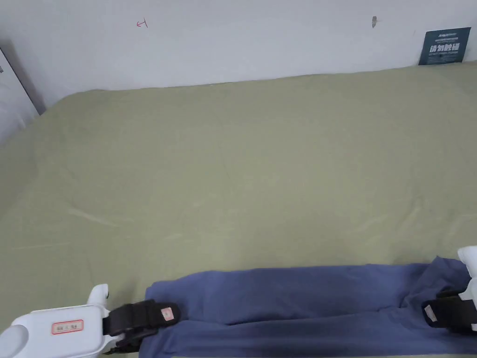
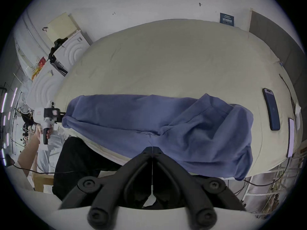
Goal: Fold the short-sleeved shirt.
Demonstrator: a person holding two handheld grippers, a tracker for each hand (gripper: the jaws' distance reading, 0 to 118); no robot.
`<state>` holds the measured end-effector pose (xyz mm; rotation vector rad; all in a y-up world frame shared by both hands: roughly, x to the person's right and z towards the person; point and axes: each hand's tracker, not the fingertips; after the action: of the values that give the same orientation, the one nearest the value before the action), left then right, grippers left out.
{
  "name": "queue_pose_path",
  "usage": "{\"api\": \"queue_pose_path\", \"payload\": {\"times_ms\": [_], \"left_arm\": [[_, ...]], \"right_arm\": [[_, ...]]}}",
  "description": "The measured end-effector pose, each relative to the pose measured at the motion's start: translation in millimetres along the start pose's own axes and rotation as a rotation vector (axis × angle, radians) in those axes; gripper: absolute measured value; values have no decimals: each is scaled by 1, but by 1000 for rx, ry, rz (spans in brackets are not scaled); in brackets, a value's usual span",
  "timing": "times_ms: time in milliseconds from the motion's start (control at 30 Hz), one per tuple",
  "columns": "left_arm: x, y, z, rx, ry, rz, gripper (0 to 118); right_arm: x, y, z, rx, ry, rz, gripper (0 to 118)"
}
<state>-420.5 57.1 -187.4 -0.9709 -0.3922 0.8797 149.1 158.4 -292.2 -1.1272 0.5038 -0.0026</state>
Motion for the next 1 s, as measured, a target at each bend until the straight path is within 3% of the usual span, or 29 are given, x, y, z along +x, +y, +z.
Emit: {"api": "queue_pose_path", "payload": {"times_ms": [33,67,100,133,300,467,600,800,833,867,900,933,967,1000], "left_arm": [[2,-2,-1,16,77,-21,65],[0,-1,-5,26,144,-4,24],[-17,3,-7,29,150,48,11],[-20,2,-4,64,55,98,11],[16,8,13,122,11,-33,11],[106,14,0,125,-64,-268,11],[176,6,-56,22,-117,-392,11],[194,-3,-164,-152,-116,-407,12],[192,-6,-180,-164,-112,-406,17],[189,-8,-192,-167,-101,-398,32],[188,-9,-205,-174,-88,-389,32],[185,-12,-213,-205,-28,-372,40],[182,-14,-218,-190,16,-331,59],[179,-14,-219,-207,31,-294,89]], "right_arm": [[-1,0,0,1,8,0,0],[-2,-1,0,1,17,-1,0],[-2,-1,0,1,24,-1,0],[-3,0,0,2,29,0,0],[-1,1,12,20,23,14,0],[5,8,26,63,18,13,0],[16,11,36,104,22,-18,0],[35,8,41,134,-3,-64,0],[38,7,40,133,-5,-68,0],[41,5,39,130,-6,-74,0],[43,4,37,126,-5,-82,0],[47,4,34,117,-5,-89,0],[51,3,31,108,-3,-101,0],[57,2,28,104,-1,-109,0]]}}
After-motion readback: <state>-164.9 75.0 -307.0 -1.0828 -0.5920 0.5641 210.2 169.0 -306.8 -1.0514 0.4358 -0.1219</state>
